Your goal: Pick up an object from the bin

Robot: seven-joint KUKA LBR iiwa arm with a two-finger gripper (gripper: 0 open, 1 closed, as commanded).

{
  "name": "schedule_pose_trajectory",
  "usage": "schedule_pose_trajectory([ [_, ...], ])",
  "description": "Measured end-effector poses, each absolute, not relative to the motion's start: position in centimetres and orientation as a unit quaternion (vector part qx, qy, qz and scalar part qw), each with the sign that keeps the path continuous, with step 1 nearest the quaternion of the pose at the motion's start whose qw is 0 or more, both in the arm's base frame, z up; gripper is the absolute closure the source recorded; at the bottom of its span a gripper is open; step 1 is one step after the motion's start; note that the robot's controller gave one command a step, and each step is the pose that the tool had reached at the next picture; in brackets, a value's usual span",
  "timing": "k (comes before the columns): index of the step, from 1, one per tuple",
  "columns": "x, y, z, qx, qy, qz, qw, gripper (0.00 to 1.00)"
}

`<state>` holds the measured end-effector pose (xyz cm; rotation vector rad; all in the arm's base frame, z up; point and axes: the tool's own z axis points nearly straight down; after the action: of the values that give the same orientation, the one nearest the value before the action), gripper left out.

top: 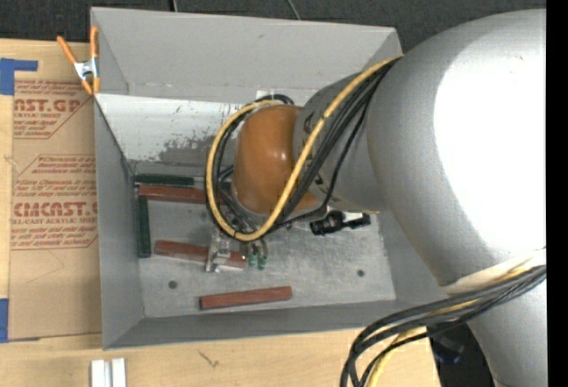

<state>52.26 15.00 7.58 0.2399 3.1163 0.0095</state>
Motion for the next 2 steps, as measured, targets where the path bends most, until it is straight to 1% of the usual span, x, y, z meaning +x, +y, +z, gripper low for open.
schedule_pose_trajectory([
  [1, 52.2, 15.0, 8.0, 0.077, 0.997, 0.002, 0.005, 1.00],
  [2, 51.8, 14.9, 9.6, 0.077, 0.997, -0.001, -0.003, 1.00],
])
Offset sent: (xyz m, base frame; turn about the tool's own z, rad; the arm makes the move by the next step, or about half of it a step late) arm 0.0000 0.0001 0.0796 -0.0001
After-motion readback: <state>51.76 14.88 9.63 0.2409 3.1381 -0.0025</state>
